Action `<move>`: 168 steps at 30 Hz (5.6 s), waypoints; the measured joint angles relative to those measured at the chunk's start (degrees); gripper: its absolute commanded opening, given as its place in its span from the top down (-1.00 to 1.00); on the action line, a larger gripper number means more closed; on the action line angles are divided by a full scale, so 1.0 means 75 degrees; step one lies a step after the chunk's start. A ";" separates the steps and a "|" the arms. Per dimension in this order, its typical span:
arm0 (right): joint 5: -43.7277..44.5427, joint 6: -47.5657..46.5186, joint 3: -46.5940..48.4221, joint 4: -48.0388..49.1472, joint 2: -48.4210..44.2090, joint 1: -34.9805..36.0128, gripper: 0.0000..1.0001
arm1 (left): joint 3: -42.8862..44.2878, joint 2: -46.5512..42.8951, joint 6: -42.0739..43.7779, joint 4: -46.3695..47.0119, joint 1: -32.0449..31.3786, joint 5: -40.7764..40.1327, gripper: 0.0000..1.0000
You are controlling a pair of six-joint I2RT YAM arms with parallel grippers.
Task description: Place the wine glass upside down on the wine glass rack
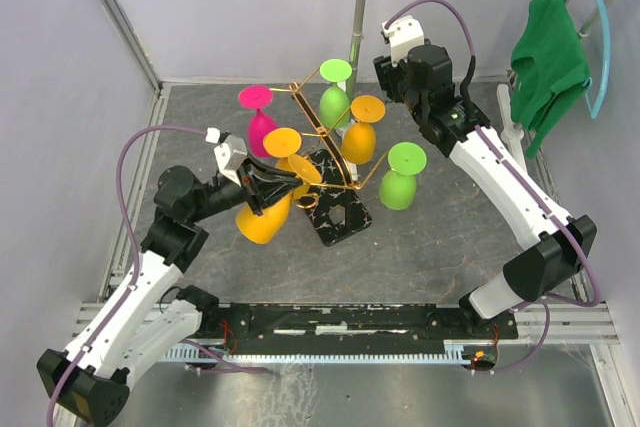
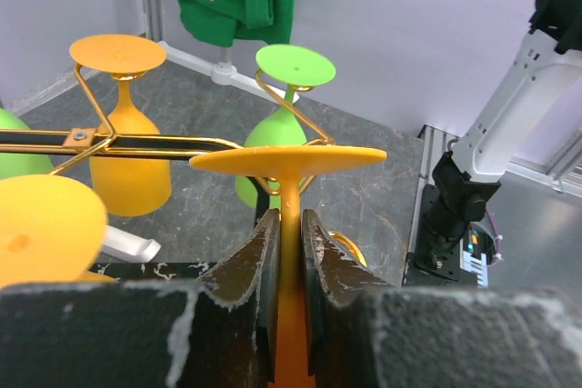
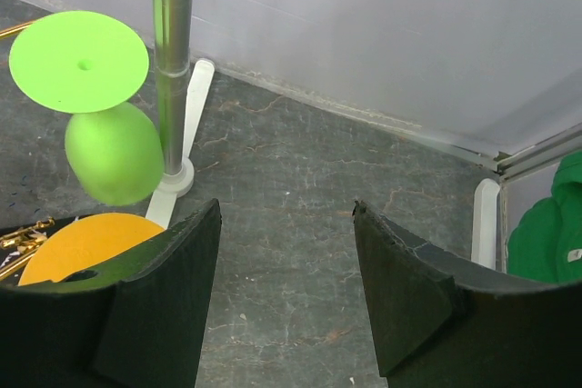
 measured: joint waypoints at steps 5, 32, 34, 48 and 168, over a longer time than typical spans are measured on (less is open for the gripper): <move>0.0064 -0.0085 -0.0003 0.0000 0.0000 0.0000 -0.37 | 0.0000 -0.0119 0.0312 -0.0280 -0.0070 -0.0373 0.95; 0.0064 -0.0187 -0.0055 -0.0143 -0.0003 0.0000 -0.37 | -0.0085 -0.1075 0.0796 -0.1236 -0.0076 -0.1279 0.95; 0.0064 -0.0184 -0.0055 -0.0143 -0.0003 0.0000 -0.37 | -0.0093 -0.1142 0.0796 -0.1265 -0.0076 -0.1297 0.95; 0.0108 -0.0090 -0.0015 -0.0490 -0.0003 0.0000 -0.36 | -0.0163 -0.1565 0.0804 -0.1722 -0.0076 -0.1381 0.95; -0.2022 0.2326 0.6811 0.0341 0.6720 0.1647 -0.80 | -0.0082 -0.1612 0.1667 -0.2512 -0.0076 -0.2084 0.95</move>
